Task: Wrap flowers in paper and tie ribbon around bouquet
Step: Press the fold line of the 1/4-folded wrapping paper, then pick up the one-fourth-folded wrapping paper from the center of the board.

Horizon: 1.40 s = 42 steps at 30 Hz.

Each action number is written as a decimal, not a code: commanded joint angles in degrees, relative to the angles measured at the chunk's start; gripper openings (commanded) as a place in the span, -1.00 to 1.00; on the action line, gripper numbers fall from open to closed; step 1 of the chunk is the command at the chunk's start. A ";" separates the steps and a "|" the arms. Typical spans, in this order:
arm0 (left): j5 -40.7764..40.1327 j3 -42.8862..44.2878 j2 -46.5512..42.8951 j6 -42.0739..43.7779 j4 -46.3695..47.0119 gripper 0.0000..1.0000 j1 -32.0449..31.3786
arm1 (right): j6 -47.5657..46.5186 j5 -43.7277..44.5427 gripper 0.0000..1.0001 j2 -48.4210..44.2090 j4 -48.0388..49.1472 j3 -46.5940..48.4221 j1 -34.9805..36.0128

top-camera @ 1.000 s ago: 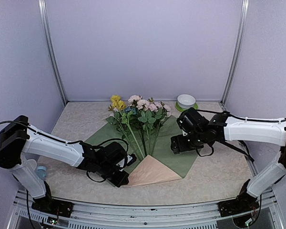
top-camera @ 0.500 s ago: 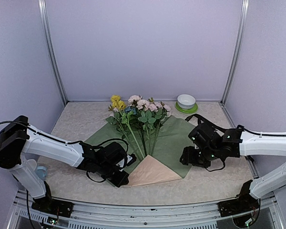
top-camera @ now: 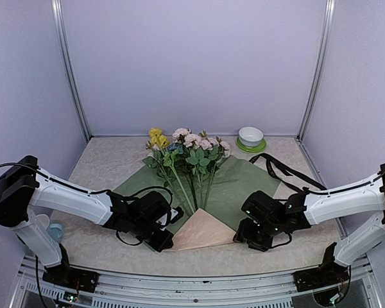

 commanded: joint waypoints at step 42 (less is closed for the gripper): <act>-1.06 23.62 14.30 9.60 -11.43 -0.40 -2.25 | -3.51 6.98 -1.00 -2.34 -2.72 2.84 -0.50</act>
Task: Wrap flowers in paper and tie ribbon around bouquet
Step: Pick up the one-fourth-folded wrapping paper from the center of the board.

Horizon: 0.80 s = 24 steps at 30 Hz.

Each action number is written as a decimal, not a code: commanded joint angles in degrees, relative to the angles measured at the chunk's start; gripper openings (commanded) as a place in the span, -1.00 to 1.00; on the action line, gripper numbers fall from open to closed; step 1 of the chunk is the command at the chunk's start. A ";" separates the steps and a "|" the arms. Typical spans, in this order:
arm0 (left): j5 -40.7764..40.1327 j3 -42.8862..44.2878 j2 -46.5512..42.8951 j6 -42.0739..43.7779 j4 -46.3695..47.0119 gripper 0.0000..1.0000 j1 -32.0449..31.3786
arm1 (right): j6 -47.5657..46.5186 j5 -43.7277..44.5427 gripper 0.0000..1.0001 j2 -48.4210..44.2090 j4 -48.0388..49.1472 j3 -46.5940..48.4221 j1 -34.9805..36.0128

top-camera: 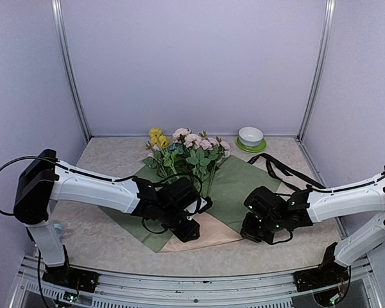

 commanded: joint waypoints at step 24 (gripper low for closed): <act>7.67 5.26 10.92 3.53 -2.77 -0.42 3.43 | -7.05 10.96 0.08 -10.15 21.66 -12.03 10.48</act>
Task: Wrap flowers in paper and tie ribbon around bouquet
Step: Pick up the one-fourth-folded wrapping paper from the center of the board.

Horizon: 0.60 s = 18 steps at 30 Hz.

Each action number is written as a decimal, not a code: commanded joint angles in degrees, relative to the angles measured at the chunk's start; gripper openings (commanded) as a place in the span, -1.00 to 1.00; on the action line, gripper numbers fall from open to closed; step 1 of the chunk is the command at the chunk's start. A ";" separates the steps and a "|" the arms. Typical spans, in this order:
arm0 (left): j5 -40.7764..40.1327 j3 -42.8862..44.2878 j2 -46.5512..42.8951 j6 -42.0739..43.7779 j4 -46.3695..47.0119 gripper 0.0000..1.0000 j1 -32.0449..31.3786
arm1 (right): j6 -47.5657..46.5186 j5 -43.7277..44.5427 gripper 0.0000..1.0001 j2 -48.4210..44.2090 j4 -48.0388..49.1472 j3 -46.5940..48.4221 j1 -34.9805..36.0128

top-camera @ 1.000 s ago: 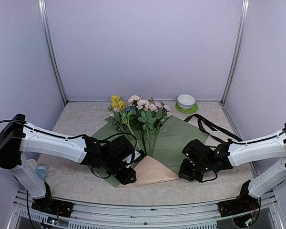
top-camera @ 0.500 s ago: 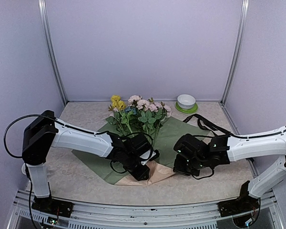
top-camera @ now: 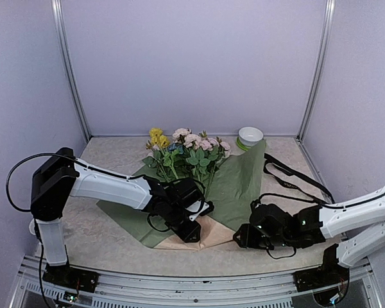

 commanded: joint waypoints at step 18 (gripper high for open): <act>1.32 -0.76 1.37 0.12 0.31 -0.42 0.52 | 1.24 -1.22 0.52 6.75 21.88 -6.99 -2.00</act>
